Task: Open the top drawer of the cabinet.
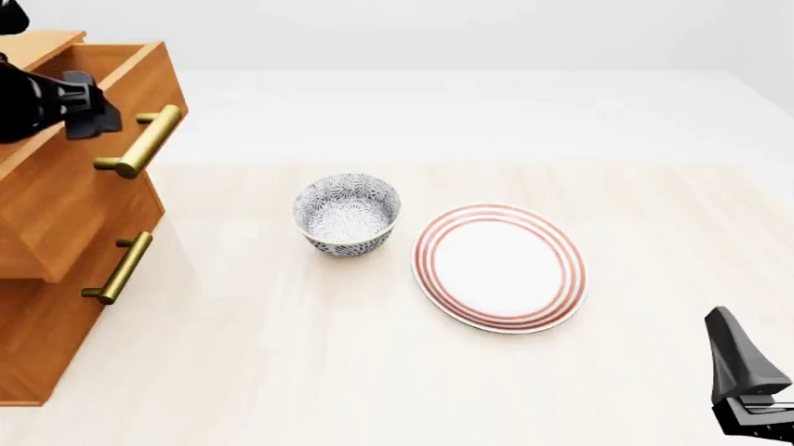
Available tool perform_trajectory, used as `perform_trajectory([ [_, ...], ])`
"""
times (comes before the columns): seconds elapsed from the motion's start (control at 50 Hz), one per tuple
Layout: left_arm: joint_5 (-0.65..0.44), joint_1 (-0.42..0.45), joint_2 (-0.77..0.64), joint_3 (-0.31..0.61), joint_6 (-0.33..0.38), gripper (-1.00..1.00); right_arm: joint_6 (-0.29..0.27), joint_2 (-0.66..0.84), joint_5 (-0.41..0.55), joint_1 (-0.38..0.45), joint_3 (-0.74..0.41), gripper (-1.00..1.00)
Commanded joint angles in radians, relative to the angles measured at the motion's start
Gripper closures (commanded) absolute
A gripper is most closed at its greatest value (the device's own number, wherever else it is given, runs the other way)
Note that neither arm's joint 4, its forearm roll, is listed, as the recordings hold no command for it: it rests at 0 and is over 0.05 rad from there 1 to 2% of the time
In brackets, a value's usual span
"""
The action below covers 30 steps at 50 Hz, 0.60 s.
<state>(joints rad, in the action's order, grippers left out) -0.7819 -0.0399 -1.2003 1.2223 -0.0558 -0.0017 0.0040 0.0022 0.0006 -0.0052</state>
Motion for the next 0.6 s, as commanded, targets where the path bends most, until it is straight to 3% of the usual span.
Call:
perform_trajectory([
  [0.02, 0.017, 0.002, -0.009, -0.020, -0.002, -1.00, 0.001, 0.000, -0.001, 0.000, 0.001, -1.00],
  [0.6, 0.001, 0.079, -0.015, -0.023, -0.020, -1.00, 0.001, 0.000, -0.001, 0.000, 0.001, -1.00],
])
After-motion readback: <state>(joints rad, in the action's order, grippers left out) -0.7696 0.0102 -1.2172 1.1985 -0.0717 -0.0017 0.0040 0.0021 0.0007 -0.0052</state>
